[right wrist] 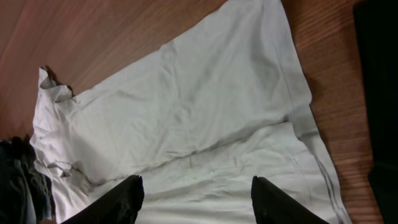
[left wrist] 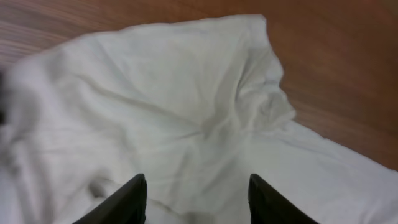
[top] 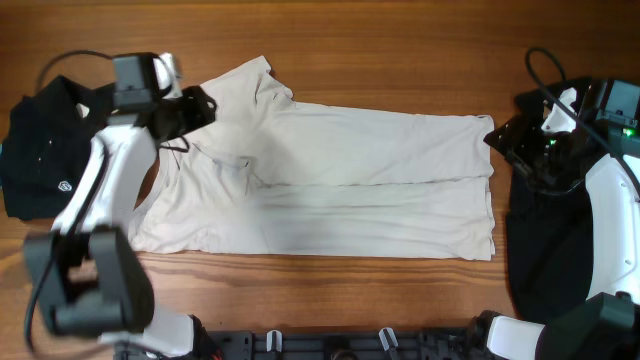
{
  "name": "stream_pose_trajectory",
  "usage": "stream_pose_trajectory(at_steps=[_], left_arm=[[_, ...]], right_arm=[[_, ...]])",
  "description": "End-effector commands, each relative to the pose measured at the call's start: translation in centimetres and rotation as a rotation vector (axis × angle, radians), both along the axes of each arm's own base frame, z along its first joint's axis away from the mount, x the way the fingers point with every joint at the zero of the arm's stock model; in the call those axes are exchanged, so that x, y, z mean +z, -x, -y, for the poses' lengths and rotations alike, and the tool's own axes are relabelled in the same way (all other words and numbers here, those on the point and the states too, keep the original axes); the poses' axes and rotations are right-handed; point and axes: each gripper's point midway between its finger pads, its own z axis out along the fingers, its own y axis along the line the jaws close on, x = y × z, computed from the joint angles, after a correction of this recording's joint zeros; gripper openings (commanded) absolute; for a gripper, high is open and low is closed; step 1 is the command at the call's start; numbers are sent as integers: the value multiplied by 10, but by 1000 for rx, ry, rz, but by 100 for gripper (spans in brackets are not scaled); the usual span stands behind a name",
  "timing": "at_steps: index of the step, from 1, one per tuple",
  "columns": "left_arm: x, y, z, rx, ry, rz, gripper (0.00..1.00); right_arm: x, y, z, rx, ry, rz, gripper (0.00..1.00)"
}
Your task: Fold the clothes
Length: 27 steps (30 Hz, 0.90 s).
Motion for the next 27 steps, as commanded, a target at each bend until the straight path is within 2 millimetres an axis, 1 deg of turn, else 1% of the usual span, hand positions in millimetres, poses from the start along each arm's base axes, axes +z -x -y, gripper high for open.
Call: stream_pose_trajectory(at_steps=[1, 2, 4, 5, 7, 10, 13, 15, 17, 18, 19, 20, 21, 22, 23, 25, 27], left_arm=[[-45, -56, 34, -149, -52, 17, 55], [-51, -71, 38, -151, -76, 29, 55], [-57, -97, 50, -199, -114, 80, 56], [-58, -111, 55, -207, -130, 115, 59], [-65, -127, 58, -194, -180, 160, 61], [-74, -142, 57, -164, -256, 207, 63], [-91, -153, 55, -173, -317, 244, 66], [-106, -154, 55, -173, -319, 238, 66], [-124, -152, 54, -177, -320, 212, 65], [-128, -151, 54, -178, -319, 203, 60], [-131, -149, 54, -180, -320, 196, 51], [-132, -148, 54, -181, -318, 187, 39], [-133, -146, 55, -179, -314, 179, 21], [-133, -145, 56, -184, -307, 173, 9], [-132, -142, 57, -190, -297, 162, 4], [-121, -139, 57, -187, -295, 152, 4], [-85, -139, 54, -176, -296, 184, 4]], right_arm=[[11, -4, -2, 19, -9, 43, 61], [11, -4, -2, 19, -7, 46, 61], [11, -4, -2, 19, -7, 46, 61], [11, -4, -2, 19, -7, 46, 61], [11, -4, -2, 19, -8, 45, 61], [11, -3, -2, 19, -9, 40, 61], [11, -3, -2, 19, -9, 39, 61], [10, -3, -2, 19, -10, 39, 61], [10, -2, -3, 19, -11, 35, 60], [10, -2, -3, 19, -12, 33, 60], [10, -1, -3, 19, -13, 31, 60], [10, 0, -3, 19, -14, 27, 60], [9, 0, -3, 19, -15, 25, 60], [9, 0, -4, 18, -16, 23, 59], [9, 0, -4, 19, -15, 24, 58], [9, 0, -3, 24, -11, 29, 59], [8, -3, 4, 18, 29, 39, 59]])
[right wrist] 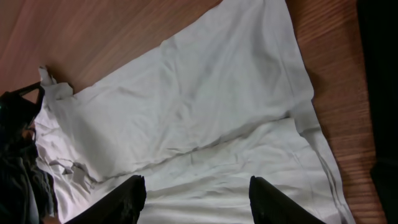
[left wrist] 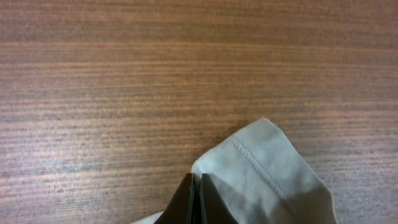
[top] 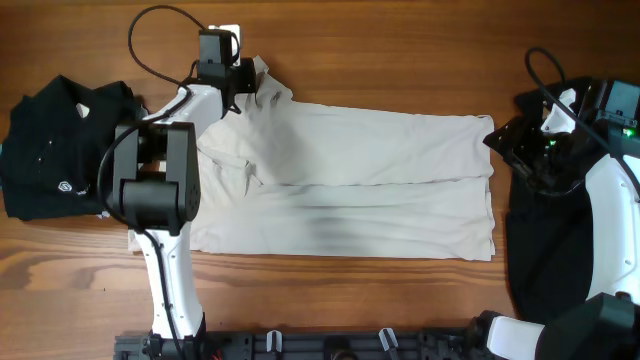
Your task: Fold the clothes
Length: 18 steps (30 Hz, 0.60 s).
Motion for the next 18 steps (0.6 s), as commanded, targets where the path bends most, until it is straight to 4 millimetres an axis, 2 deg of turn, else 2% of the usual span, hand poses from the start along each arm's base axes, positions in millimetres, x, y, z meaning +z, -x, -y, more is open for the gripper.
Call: stream_pose_trajectory(at_steps=[1, 4, 6, 9, 11, 14, 18], left_arm=[[34, 9, -1, -2, 15, 1, 4], [75, 11, -12, 34, -11, 47, 4], [91, 15, -15, 37, -25, 53, 4], [86, 26, -20, 50, -43, 2, 4], [81, 32, -28, 80, -79, -29, 4], [80, 44, -38, 111, -124, -74, 4], [86, 61, -53, 158, -194, -126, 4]], right_arm=[[9, -8, 8, 9, 52, 54, 59], [12, -19, 13, 15, 82, 107, 58], [14, -31, 18, 36, 126, 170, 59], [0, -43, 40, 2, 236, 176, 58], [-11, -52, 47, -7, 256, 169, 57], [-33, -69, 57, -4, 283, 162, 57], [-73, -97, 68, -1, 296, 164, 58]])
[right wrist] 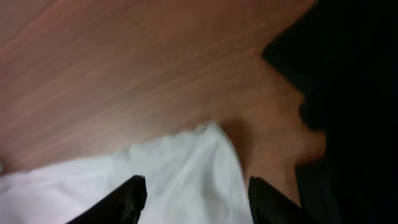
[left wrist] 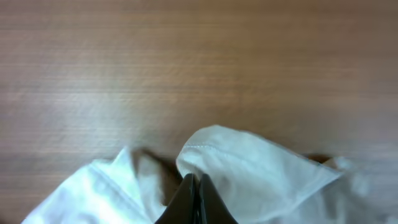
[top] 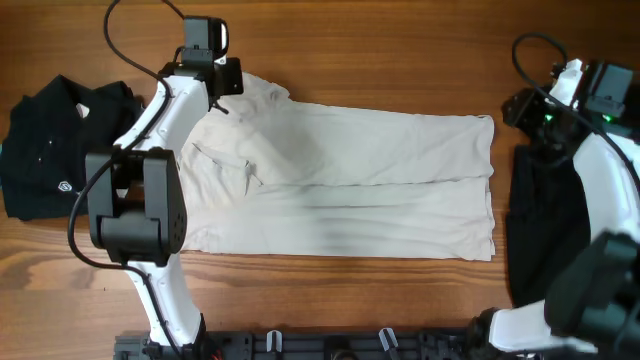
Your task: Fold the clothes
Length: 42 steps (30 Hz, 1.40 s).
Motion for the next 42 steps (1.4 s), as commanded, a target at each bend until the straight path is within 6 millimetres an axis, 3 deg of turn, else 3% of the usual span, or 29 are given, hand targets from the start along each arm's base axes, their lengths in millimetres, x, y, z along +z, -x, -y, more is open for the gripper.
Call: stream_pose_trajectory(at_steps=[1, 5, 11, 13, 14, 15, 18, 20, 24, 28, 33, 38, 42], left_arm=[[22, 10, -20, 57, -74, 6, 4], [13, 26, -22, 54, -82, -73, 4], [8, 35, -25, 56, -87, -113, 4], [8, 35, -25, 58, -87, -113, 4], [8, 35, -25, 58, -87, -115, 4], [8, 36, -26, 59, -89, -116, 4], [11, 38, -32, 74, -107, -120, 4], [15, 39, -34, 78, -106, -117, 4], [27, 43, -39, 88, -104, -107, 4], [38, 55, -44, 96, -106, -128, 4], [33, 68, -46, 96, -112, -184, 4], [35, 65, -47, 100, -110, -169, 4], [37, 61, -47, 101, -108, -150, 4]], right_arm=[[-42, -7, 10, -5, 29, -60, 57], [-80, -16, 11, 3, 10, -93, 55], [-109, -12, -24, 124, -129, -132, 47], [-117, -11, -26, 141, -111, -148, 37], [-116, -14, -25, 136, -108, -134, 20], [-114, -18, -23, 129, -107, -117, 15], [-102, -32, -18, 91, -108, -64, 14], [-100, -34, -15, 86, -109, -61, 5], [-92, -29, -17, 92, -109, -74, 4], [-58, -17, -21, 130, -84, -55, 4], [-25, -3, -25, 126, -81, -44, 4], [-27, -4, -23, 120, -69, -45, 4], [-26, -10, -10, 89, -1, -29, 5]])
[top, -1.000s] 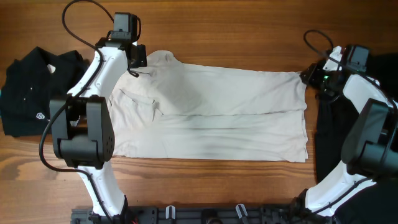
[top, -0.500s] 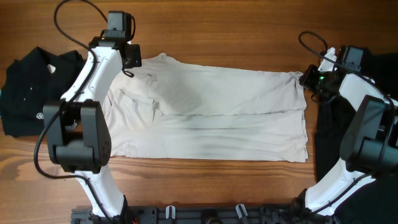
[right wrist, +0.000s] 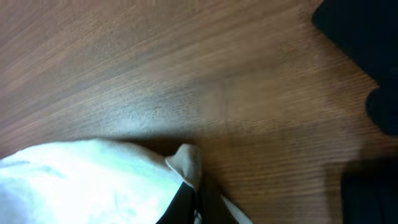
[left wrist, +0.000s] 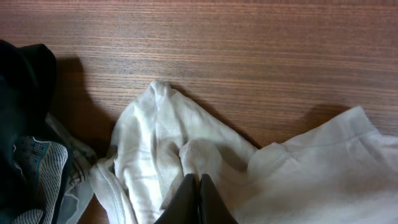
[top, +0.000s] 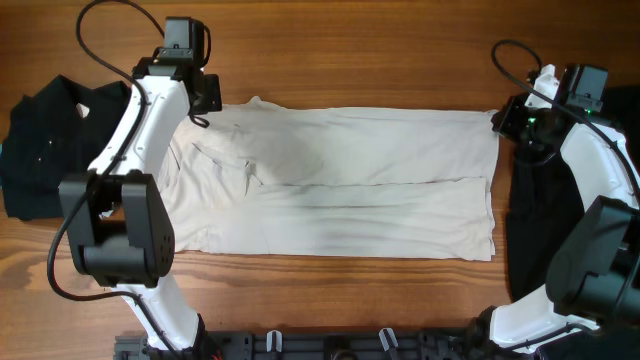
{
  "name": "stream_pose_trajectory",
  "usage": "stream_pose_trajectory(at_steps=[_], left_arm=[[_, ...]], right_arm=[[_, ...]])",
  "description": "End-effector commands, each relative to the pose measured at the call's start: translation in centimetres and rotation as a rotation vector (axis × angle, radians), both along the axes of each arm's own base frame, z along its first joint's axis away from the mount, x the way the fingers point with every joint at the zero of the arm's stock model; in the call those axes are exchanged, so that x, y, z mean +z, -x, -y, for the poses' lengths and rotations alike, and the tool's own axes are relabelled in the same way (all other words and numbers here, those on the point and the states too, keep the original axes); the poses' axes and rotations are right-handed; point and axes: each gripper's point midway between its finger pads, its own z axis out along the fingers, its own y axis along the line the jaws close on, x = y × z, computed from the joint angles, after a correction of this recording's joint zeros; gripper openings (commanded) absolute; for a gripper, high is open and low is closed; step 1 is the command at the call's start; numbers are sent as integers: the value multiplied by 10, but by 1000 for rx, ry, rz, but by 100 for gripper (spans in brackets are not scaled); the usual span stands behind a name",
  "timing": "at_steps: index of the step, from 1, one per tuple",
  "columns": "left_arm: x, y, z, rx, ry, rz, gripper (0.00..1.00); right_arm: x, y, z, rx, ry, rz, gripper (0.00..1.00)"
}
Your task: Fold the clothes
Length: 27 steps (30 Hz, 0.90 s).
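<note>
A cream garment [top: 340, 180] lies spread across the table, folded lengthwise. My left gripper [top: 205, 95] is shut on its far left corner, a bunched fold of cloth [left wrist: 186, 149] caught between the fingers [left wrist: 198, 202]. My right gripper [top: 500, 122] is shut on the far right corner [right wrist: 186, 160], the cloth pinched at the fingertips [right wrist: 189, 202].
A black garment [top: 50, 140] lies folded at the left edge, its edge showing in the left wrist view [left wrist: 25, 124]. Another dark garment [top: 545, 240] lies at the right side, under my right arm. Bare wood table [top: 350, 50] runs along the far edge.
The right gripper was open above the far right corner; now it is shut on it. The left gripper has moved left with its corner, and the top edge lies straighter.
Both grippers were open, the left over the rumpled upper left of the garment, the right off its right end. Then the left was shut on the far left corner. Later the right hung open over the far right corner; now each holds a far corner.
</note>
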Motion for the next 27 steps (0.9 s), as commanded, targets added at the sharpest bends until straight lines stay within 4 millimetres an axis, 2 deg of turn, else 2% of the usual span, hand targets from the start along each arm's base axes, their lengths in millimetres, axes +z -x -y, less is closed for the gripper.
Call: stream_pose_trajectory(at_steps=[1, 5, 7, 8, 9, 10, 12, 13, 16, 19, 20, 24, 26, 27], left_arm=[[13, -6, -5, 12, -9, 51, 4], [13, -7, -2, 6, 6, 55, 4], [8, 4, 0, 11, 22, 9, 4], [2, 12, 0, 27, 30, -28, 4], [-4, 18, 1, 24, 34, -61, 15], [-7, 21, 0, 24, 33, -73, 41], [-6, 16, 0, 19, 26, -53, 52], [-4, 10, 0, 17, 30, -28, 56], [-2, -8, 16, -19, 112, 40, 56], [-23, -22, 38, -72, 224, 46, 53], [-35, -24, 50, -98, 285, 31, 50], [-67, -22, 58, -109, 325, -25, 49], [-78, -18, 64, -118, 361, -59, 43], [-81, -16, 65, -118, 366, -67, 36]], right_arm=[[11, -11, 14, -14, 69, 52, 4], [8, -10, 13, -14, 68, 49, 5], [3, -5, 12, -14, 62, 28, 5], [0, -2, 11, -13, 57, 14, 9], [-1, 0, 10, -13, 55, 7, 24], [-1, 0, 10, -13, 55, 8, 46], [-1, -1, 11, -14, 57, 13, 69], [0, -2, 11, -14, 58, 15, 70], [0, -3, 11, -17, 57, 18, 72], [0, -3, 11, -16, 57, 17, 72], [0, -3, 11, -17, 56, 17, 72], [0, -3, 11, -32, 46, 13, 73], [0, -2, 11, -36, 44, 12, 73], [0, -2, 11, -38, 43, 12, 73]])
